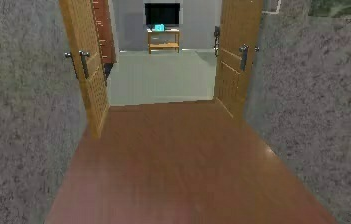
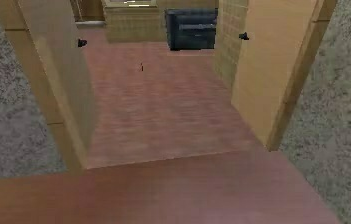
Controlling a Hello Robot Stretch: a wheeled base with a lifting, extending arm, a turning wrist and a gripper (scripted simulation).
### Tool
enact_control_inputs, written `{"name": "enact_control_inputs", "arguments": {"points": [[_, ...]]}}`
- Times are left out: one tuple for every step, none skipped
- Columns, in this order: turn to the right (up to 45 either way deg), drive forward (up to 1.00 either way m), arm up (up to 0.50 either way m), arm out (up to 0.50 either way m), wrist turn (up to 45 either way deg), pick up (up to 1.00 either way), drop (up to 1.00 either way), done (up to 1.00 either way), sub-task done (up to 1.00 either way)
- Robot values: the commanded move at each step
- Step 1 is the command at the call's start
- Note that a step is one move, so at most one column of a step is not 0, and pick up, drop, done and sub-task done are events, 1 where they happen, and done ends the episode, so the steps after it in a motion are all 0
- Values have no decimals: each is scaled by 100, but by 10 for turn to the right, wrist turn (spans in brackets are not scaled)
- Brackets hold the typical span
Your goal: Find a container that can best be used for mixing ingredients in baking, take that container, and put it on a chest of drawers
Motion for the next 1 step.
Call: {"name": "enact_control_inputs", "arguments": {"points": [[0,100,0,0,0,0,0,0,0]]}}
